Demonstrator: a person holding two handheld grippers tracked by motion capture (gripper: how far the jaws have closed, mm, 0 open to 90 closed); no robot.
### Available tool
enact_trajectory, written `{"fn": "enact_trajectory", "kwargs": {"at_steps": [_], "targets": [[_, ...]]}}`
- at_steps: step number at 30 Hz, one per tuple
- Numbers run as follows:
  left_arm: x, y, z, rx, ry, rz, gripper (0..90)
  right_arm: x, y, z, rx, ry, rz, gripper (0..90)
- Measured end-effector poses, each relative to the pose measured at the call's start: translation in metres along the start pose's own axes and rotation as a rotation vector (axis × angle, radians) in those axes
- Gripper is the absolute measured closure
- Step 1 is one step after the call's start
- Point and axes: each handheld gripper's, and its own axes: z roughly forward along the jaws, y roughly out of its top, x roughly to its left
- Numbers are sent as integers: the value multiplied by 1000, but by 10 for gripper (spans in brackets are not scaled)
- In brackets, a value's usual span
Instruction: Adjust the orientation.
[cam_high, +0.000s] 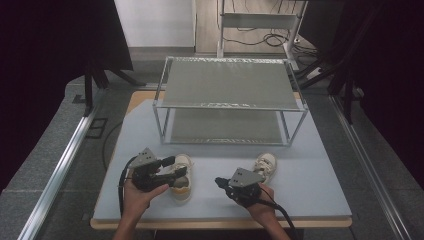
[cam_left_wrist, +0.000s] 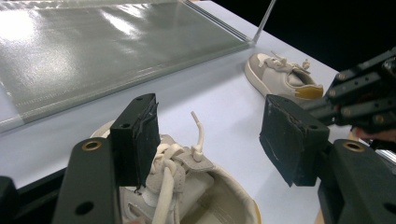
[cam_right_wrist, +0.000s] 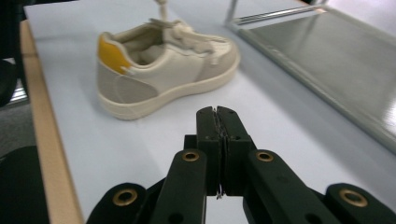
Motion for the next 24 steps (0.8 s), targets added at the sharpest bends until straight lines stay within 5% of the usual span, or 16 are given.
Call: {"fn": "enact_trajectory", "kwargs": {"at_steps": [8,18,24], "targets": [[3,1,-8,-50,18,-4,374,-10,-5,-9,21,-73,12,889],[4,1,-8,-35,12,-7,372,-14,-13,-10,89,-148,-1,899],[4,0,-8,-31,13,-9,371,-22,-24,-16,133,-170,39,900]]}}
